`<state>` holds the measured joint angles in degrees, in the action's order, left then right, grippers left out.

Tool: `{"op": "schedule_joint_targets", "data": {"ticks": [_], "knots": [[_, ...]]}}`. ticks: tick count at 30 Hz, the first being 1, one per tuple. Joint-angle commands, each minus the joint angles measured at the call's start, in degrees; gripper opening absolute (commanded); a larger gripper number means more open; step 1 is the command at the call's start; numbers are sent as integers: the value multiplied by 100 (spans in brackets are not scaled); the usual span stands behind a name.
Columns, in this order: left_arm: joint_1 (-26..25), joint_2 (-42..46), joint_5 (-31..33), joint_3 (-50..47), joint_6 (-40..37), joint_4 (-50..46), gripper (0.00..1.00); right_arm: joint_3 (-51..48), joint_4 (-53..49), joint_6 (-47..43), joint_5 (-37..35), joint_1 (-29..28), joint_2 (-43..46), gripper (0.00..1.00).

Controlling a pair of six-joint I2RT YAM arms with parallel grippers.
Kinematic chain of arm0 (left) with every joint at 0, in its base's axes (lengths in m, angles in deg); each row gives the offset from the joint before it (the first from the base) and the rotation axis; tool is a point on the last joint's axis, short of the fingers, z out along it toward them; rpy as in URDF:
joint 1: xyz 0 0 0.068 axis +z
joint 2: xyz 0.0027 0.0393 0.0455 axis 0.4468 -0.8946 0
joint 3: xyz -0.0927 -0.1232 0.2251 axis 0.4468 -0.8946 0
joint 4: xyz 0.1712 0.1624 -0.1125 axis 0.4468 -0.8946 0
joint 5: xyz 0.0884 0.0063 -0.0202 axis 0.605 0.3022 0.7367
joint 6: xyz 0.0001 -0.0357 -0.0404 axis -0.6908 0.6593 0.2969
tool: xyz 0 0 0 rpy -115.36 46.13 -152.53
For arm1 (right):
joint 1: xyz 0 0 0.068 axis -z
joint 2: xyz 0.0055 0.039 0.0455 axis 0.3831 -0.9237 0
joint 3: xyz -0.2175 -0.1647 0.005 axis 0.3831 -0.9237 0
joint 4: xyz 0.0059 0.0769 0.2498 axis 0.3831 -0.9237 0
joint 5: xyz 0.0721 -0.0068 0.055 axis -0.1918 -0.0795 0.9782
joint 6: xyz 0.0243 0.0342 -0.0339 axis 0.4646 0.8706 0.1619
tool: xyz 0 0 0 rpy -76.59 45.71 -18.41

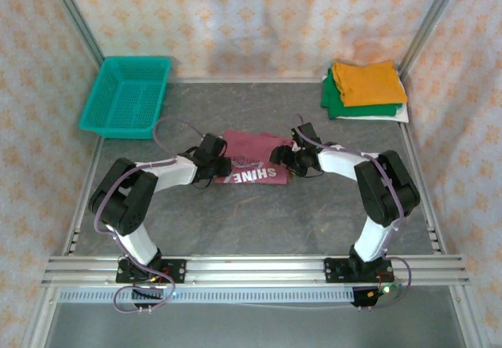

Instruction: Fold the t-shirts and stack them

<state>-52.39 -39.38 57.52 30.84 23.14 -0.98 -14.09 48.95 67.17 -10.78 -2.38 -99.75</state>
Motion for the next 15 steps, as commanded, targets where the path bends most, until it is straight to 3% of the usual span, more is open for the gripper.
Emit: {"op": "schedule_joint_targets", "data": {"ticks": [1,6,11,15], "knots": [[1,-122,174,-200,71,-137,37,181,541,66,227,-157,-383,70],[3,-117,31,-223,149,20,37,417,1173,394,318,-445,-657,62],[-11,57,54,-233,160,3,37,795,1174,531,177,-655,-943,53],[-5,177,90,-176,155,-71,38,1030,1095,563,175,-678,-1198,37]]}}
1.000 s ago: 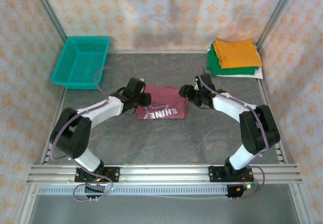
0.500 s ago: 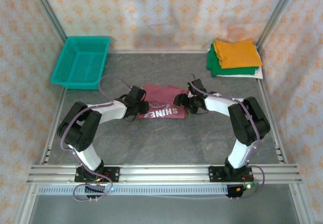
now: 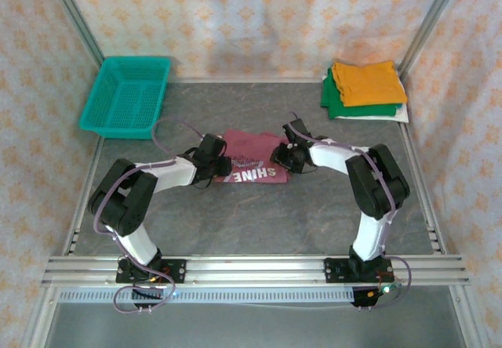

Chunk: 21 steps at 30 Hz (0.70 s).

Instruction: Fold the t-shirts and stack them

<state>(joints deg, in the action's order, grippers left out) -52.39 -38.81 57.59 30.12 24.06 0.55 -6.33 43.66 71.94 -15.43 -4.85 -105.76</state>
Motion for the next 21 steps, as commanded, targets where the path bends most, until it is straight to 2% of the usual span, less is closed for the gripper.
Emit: {"op": "schedule_joint_targets", "data": {"ticks": [1,3,5,8,10,12,14,17,18,21], "knots": [[-7,134,83,-75,67,-237,38,277,1637,99,627,-435,-636,34],[-3,178,92,-54,93,-223,38,305,1680,112,629,-439,-662,25],[3,229,120,-24,107,-193,39,300,1779,126,607,-414,-644,21],[1,362,257,44,120,-184,43,362,1924,144,919,-239,-694,13],[1,567,495,85,129,-201,49,405,1902,35,1099,-2,-710,2],[1,908,768,66,120,-193,59,463,1697,-303,1089,245,-631,0],[1,1397,1191,-46,193,-137,67,825,1037,-993,1046,454,-589,0],[7,2272,1725,-329,283,51,76,1735,-618,-2174,683,712,-694,0],[1,2539,1732,-417,222,158,81,1920,-953,-2504,532,818,-667,0],[1,3008,1457,-406,-120,166,82,2503,-1655,-3314,312,1181,-549,0]]}}
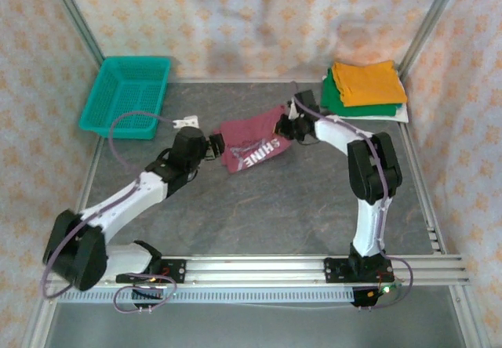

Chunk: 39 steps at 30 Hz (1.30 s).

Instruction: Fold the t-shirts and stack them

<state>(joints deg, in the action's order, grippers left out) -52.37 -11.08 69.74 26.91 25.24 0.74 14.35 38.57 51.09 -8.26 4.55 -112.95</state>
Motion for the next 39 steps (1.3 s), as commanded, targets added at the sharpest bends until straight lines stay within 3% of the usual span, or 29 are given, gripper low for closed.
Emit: {"op": "schedule_joint_targets", "data": {"ticks": [1,5,9,15,21,31,38,39], "knots": [[-2,330,137,-47,-331,89,83,822,-1628,-1578,-719,361,144,0],[-2,477,-249,44,-628,1,83,2253,-2731,-2286,-1828,802,-105,0],[-2,437,-88,-14,-648,28,84,3950,-3344,-2730,-1893,1255,-736,0],[-1,299,-77,-116,-632,88,84,6675,-4379,-3760,-2560,1388,-2065,0],[-2,340,25,-185,-640,-11,84,6785,-3561,-4137,-2749,1753,-2131,0],[3,242,178,-161,-590,-31,84,6869,-2633,-3573,-2472,2573,-2333,0],[-2,287,298,35,-647,-305,85,6821,-1984,-3333,-3273,2962,-2767,0],[0,315,347,59,-678,-361,85,6815,-1812,-3204,-3626,2980,-2863,30]]}}
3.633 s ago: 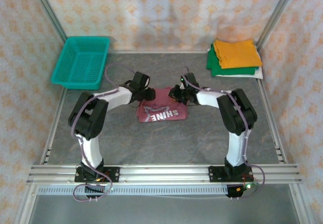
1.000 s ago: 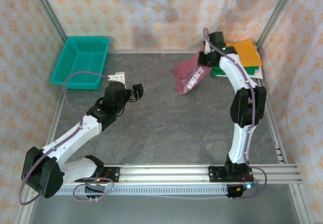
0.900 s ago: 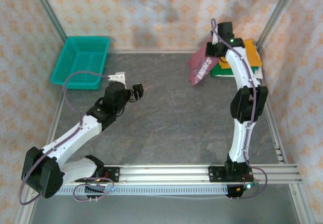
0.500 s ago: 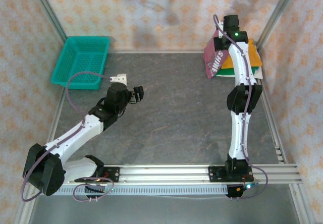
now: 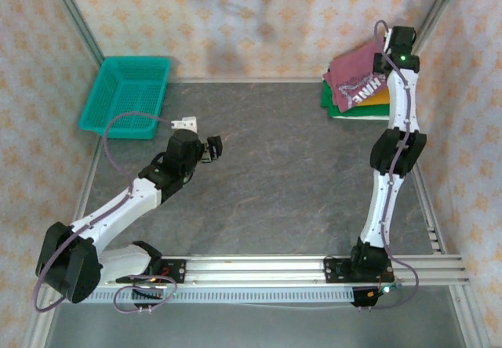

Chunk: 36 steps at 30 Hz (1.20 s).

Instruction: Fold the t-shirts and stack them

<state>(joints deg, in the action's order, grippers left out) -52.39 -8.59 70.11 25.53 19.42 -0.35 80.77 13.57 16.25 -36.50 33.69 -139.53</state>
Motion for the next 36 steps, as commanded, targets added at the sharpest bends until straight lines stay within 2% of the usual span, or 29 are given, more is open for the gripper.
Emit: {"op": "schedule_joint_targets", "data": {"ticks": [1,2,4,5,9,12,13,15,16,18,20,23,26,32,36], "knots": [[1,95,366,209,-125,-298,85,187,772,276,-1077,65,-287,61],[1,131,436,220,-166,-342,85,241,770,163,-1294,70,-377,71],[1,201,611,256,-182,-440,85,326,776,245,-1917,70,-451,83],[1,252,744,268,-188,-480,85,331,753,324,-2171,70,-413,98],[5,473,1860,202,140,-674,86,17,609,639,-2744,7,106,99],[9,757,2525,-62,141,-478,87,-887,611,862,-2772,-185,941,99],[10,864,2761,-200,70,-339,88,-1392,675,896,-2734,-287,1298,99],[16,1062,3261,-549,-171,114,100,-2588,869,1048,-2453,-566,2239,99],[54,1130,3476,-772,-418,425,100,-3548,1171,1120,-2127,-721,2828,99],[165,1236,4067,-1047,-601,641,100,-5481,2163,1308,-1607,-1037,4003,99],[346,1321,4367,-1395,-994,1028,100,-7419,3369,1558,-1382,-1388,5178,99],[598,1437,3976,-1948,-1601,1839,100,-9501,4505,1608,-1452,-1749,6422,99],[897,1588,3639,-2307,-1471,1983,100,-10726,4804,1849,-1668,-1828,7234,99],[1317,1302,2996,-2915,-1643,3012,100,-12219,5131,2054,-2037,-1830,8425,99],[1502,593,2557,-2896,-1943,3604,100,-12731,5685,2131,-1930,-1828,8401,99]]}}
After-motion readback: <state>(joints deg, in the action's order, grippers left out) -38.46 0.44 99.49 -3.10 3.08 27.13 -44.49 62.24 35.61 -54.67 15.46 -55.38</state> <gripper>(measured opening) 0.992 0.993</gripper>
